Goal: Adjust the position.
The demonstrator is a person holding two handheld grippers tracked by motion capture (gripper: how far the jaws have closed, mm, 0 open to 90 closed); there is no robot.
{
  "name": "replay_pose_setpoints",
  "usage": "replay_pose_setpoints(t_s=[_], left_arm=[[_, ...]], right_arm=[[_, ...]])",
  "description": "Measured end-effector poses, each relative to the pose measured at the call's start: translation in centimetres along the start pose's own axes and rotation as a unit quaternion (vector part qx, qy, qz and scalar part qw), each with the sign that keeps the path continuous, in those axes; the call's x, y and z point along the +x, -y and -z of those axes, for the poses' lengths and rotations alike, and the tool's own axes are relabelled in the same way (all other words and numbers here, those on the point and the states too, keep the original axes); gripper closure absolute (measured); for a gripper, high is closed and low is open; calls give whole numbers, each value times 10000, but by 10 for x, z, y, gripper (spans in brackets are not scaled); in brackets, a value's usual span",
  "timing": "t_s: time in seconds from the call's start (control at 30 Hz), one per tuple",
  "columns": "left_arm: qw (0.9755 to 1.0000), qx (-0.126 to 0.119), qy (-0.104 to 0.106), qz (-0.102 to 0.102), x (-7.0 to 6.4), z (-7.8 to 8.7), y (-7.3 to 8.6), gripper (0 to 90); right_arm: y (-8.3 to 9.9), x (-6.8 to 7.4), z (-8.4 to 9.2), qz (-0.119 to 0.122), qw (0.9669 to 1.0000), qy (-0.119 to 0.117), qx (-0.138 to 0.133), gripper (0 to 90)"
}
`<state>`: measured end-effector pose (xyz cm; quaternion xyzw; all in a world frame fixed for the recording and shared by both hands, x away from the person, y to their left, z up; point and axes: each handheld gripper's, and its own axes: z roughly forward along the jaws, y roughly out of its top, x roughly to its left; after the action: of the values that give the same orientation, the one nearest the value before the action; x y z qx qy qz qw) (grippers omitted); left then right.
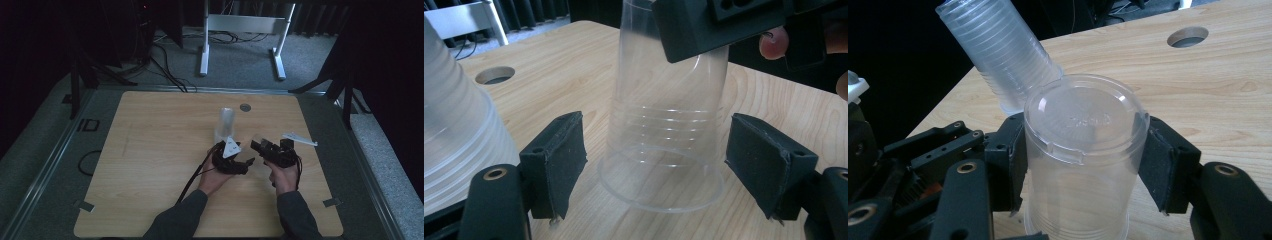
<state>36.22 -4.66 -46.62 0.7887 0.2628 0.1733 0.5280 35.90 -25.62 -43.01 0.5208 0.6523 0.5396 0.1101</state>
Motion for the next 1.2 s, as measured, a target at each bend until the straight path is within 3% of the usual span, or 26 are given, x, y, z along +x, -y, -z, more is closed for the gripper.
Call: replay_pose_setpoints(t_s=[0.33, 0.77, 1.2], left_arm=[[10000, -17, -26, 22, 0, -4, 2, 236], [9999, -17, 71, 85, -1, -6, 4, 235], [9999, -12, 97, 86, -2, -8, 5, 235]], right_arm=[[2, 0, 0, -50, 10000, -31, -9, 418], [4, -8, 2, -540, 9980, -319, -105, 422], [5, -9, 2, -650, 9968, -455, -110, 425]])
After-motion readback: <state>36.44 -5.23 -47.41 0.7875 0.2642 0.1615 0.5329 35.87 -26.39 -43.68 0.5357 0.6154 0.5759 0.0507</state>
